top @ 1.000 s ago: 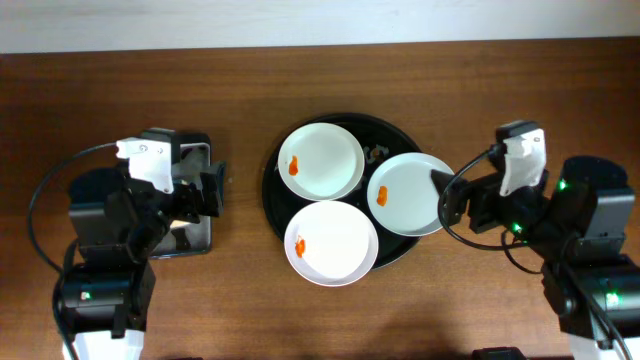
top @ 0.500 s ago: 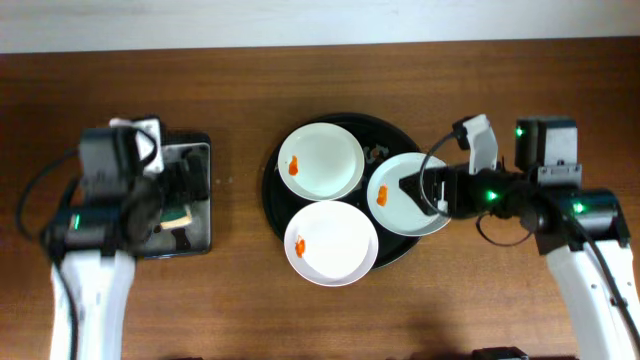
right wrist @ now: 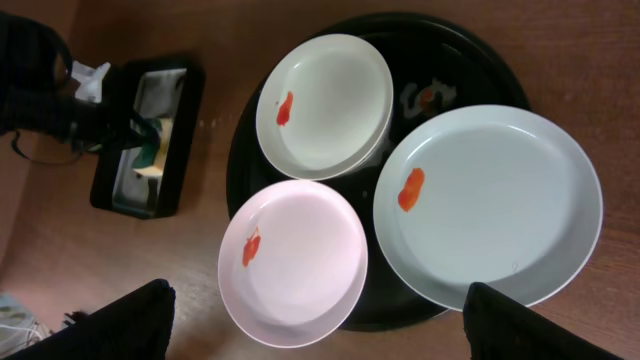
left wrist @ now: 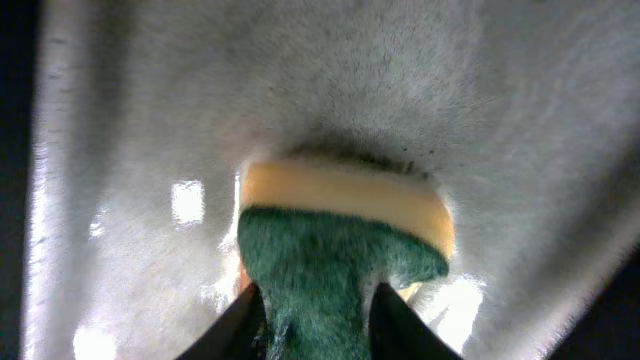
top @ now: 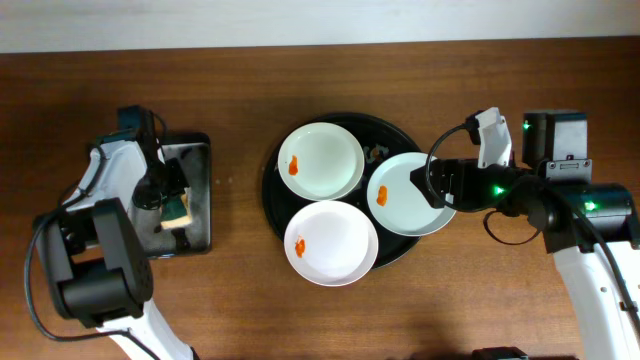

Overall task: Clean dirty plates on tray and stack at the side
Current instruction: 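Grasp the green-yellow sponge in the soapy tray with the left gripper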

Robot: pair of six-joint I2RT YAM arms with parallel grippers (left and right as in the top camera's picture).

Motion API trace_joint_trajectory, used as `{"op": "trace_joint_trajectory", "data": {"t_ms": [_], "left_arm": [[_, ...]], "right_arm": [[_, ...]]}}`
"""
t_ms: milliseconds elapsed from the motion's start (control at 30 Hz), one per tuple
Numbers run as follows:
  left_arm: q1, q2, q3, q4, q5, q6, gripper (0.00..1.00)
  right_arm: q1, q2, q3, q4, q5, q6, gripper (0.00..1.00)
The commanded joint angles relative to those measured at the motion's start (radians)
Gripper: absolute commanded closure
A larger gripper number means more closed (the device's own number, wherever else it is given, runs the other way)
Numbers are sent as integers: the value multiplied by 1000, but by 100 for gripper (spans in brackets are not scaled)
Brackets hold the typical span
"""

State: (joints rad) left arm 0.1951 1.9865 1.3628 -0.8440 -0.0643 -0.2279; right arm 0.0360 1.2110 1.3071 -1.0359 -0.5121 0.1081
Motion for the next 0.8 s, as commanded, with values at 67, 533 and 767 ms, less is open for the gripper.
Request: {"op": "trace_joint_trajectory", "data": {"t_ms": [67,533,767], "left_arm": [[2,118,10,18,-11,-3,100],[4,-100,23,-153,-35,-73,46],[4,-100,-246,196,-34,-85,80]], "right_arm": [[-4,3,13,12,12,6,9],[-4,3,13,18,12,6,10],[-4,3,13,19,12,6,10]]}}
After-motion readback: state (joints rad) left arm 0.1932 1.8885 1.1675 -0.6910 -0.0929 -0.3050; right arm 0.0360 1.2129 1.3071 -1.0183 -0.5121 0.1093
